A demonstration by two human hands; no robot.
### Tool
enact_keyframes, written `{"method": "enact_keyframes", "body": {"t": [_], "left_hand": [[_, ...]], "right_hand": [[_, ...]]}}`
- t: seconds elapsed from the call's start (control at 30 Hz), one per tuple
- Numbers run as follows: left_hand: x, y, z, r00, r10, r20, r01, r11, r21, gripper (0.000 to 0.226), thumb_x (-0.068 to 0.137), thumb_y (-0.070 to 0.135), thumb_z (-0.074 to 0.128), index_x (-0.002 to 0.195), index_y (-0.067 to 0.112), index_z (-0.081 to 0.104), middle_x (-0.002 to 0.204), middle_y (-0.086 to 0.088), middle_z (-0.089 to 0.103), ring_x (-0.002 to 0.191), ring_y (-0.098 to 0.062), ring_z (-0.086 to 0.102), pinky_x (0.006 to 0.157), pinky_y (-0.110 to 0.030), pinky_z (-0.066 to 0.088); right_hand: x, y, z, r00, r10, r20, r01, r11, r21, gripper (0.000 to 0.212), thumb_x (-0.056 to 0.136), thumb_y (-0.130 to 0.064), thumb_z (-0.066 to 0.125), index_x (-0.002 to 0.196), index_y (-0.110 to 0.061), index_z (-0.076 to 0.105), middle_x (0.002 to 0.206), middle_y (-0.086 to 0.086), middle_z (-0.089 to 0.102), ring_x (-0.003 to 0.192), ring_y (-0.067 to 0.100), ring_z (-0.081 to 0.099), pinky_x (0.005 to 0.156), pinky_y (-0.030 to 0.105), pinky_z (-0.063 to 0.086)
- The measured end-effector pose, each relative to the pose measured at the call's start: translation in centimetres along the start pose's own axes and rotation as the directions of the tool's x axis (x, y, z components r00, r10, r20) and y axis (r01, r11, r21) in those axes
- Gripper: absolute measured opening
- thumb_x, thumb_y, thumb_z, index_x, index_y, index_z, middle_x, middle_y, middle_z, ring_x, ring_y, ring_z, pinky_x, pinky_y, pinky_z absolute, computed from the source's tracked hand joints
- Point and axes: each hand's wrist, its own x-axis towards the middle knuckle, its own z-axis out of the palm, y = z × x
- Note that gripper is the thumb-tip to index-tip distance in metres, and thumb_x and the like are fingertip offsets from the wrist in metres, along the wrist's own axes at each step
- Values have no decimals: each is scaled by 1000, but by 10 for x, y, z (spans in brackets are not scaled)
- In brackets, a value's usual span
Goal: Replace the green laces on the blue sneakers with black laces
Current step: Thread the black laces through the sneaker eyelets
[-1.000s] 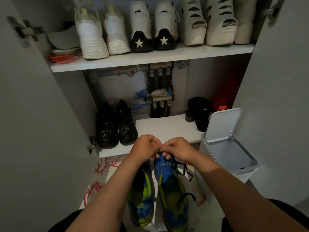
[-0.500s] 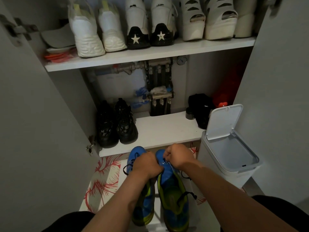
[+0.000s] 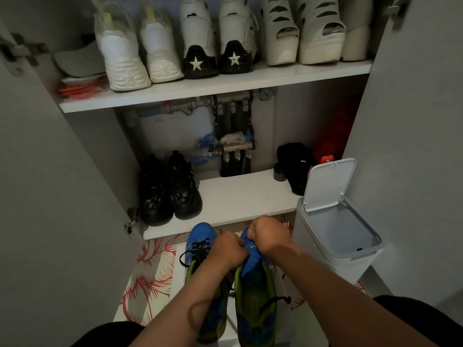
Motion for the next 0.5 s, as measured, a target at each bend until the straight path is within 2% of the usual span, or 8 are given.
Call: {"method": "enact_keyframes", "body": {"t": [0.07, 0.13, 0.2, 0.33, 0.5], "left_hand": [[4, -2, -1, 1000, -27, 9, 27, 999, -23, 29, 87, 11, 56, 59, 8, 62, 60, -4, 56, 70, -14, 55, 63, -25, 42], [6, -5, 0, 999, -40, -7, 40, 998, -41, 40, 91, 12, 54, 52, 9, 49, 57, -5, 50, 72, -17, 55, 66, -28, 44], [7, -7, 0, 999, -49, -14, 49, 997, -58, 44, 92, 10, 53, 50, 12, 39, 54, -4, 44, 67, -18, 51, 66, -30, 44], [9, -9, -2, 998, -54, 25, 57, 992, -111, 44, 91, 7, 54, 49, 13, 40, 55, -3, 43, 63, -16, 46, 61, -28, 38], [10, -12, -3, 996, -76, 56, 84, 985, -154, 42, 84, -2, 54, 48, 14, 40, 54, -2, 44, 56, -11, 43, 58, -27, 36]], "right_hand": [[4, 1, 1, 996, 54, 66, -54, 999, 1, 29, 95, -10, 57, 122, -5, 67, 127, 14, 64, 117, 29, 61, 101, 36, 49], [3, 4, 6, 993, 77, 91, -75, 997, -18, 32, 96, -14, 58, 126, -5, 65, 129, 15, 63, 118, 30, 60, 102, 35, 48], [3, 8, 15, 994, 84, 64, -84, 996, -14, 29, 98, -20, 54, 121, -6, 67, 122, 14, 66, 112, 30, 63, 96, 34, 51], [6, 8, 27, 986, 167, 23, -169, 980, 109, 26, 94, -20, 60, 115, -8, 71, 116, 11, 69, 107, 28, 65, 95, 35, 53], [9, 5, 40, 974, 226, 24, -227, 962, 150, 26, 96, -26, 60, 112, -9, 72, 112, 9, 70, 104, 24, 66, 90, 31, 52]]}}
